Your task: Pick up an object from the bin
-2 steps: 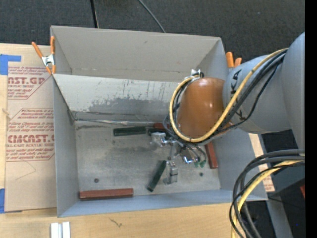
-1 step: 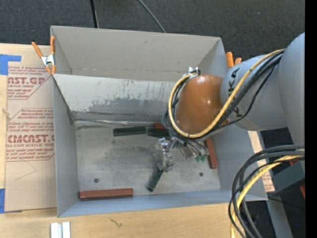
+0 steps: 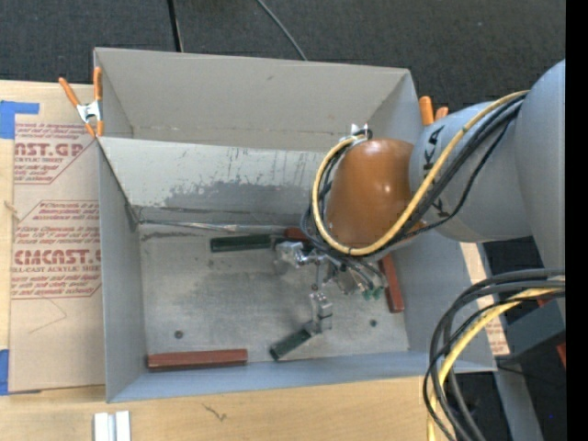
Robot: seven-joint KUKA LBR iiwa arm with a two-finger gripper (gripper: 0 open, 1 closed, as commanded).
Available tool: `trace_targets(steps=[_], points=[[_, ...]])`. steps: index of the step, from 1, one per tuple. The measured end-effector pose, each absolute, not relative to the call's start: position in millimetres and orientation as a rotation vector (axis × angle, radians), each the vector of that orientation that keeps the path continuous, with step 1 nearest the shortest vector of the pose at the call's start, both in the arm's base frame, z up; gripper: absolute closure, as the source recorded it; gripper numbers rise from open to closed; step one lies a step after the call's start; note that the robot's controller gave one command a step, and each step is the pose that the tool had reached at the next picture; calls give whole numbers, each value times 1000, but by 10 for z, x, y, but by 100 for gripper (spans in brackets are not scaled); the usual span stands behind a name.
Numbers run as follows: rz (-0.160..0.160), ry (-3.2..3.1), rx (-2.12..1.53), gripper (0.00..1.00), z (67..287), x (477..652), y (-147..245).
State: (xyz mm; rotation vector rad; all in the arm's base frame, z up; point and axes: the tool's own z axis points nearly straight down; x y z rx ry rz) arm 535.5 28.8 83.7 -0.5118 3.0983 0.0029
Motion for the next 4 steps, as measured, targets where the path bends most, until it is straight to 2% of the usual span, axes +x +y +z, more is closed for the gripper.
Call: trace_targets(steps=[1, 2, 3, 4], points=[[3, 3099, -511, 0, 837, 5355, 287], [3, 3066, -667, 0, 864, 5081, 143], [1, 3072, -676, 0, 996, 4921, 102], [3, 3028, -835, 100, 696, 4802, 249]])
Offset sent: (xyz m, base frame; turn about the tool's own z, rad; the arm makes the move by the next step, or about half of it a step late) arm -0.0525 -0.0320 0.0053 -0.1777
